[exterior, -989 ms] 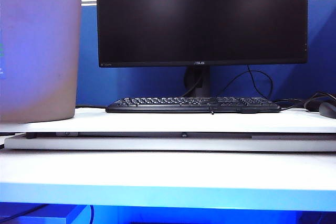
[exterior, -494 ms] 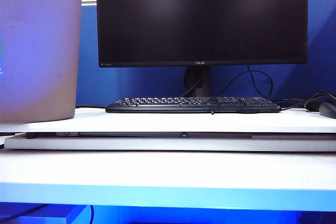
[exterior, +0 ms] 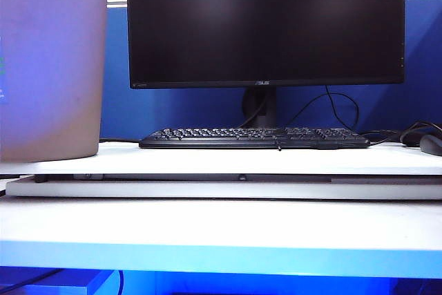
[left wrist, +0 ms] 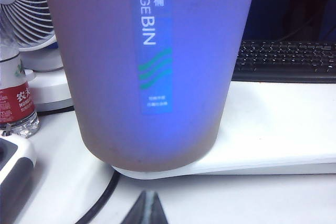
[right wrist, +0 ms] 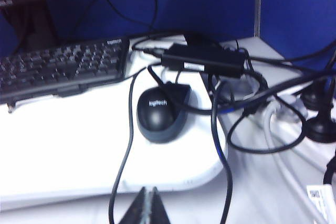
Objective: Pick up all paper balls from the table and place them in the pink trash can.
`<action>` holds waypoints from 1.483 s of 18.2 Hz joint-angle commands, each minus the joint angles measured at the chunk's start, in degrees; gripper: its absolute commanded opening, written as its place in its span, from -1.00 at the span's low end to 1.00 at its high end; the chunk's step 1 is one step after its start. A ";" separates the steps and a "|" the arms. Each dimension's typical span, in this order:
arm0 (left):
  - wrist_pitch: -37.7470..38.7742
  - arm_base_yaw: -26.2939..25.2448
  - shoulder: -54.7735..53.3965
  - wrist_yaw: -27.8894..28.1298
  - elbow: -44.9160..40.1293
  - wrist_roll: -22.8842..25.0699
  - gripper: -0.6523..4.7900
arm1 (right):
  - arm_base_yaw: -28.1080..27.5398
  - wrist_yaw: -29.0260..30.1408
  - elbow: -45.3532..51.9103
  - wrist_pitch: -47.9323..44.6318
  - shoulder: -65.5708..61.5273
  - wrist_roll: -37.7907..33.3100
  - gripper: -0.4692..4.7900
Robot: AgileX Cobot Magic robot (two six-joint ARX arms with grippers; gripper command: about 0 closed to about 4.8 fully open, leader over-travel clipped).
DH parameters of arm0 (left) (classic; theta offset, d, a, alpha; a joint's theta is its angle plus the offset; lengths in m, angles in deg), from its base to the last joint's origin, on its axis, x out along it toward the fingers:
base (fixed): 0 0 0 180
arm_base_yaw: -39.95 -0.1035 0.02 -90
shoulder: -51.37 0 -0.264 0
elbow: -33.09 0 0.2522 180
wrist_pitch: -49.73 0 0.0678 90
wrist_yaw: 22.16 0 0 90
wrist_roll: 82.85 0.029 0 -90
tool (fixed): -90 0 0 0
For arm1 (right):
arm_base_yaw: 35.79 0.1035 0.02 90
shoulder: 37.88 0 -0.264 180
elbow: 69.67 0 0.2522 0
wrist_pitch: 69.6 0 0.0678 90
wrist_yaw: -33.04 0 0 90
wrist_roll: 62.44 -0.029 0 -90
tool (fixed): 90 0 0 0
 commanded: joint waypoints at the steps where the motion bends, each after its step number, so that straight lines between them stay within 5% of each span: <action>1: -0.33 -0.02 0.13 -0.15 0.02 -0.17 -0.77 | 0.00 -0.24 0.33 -0.74 0.09 0.09 -0.84; 12: -0.33 -0.02 0.13 -0.15 0.02 -0.17 -0.77 | 0.63 5.22 0.33 -2.64 0.09 1.60 -0.84; 27: -0.33 0.00 0.13 -0.15 0.02 -0.17 -0.77 | 2.56 5.29 0.33 -4.57 0.09 4.15 -0.84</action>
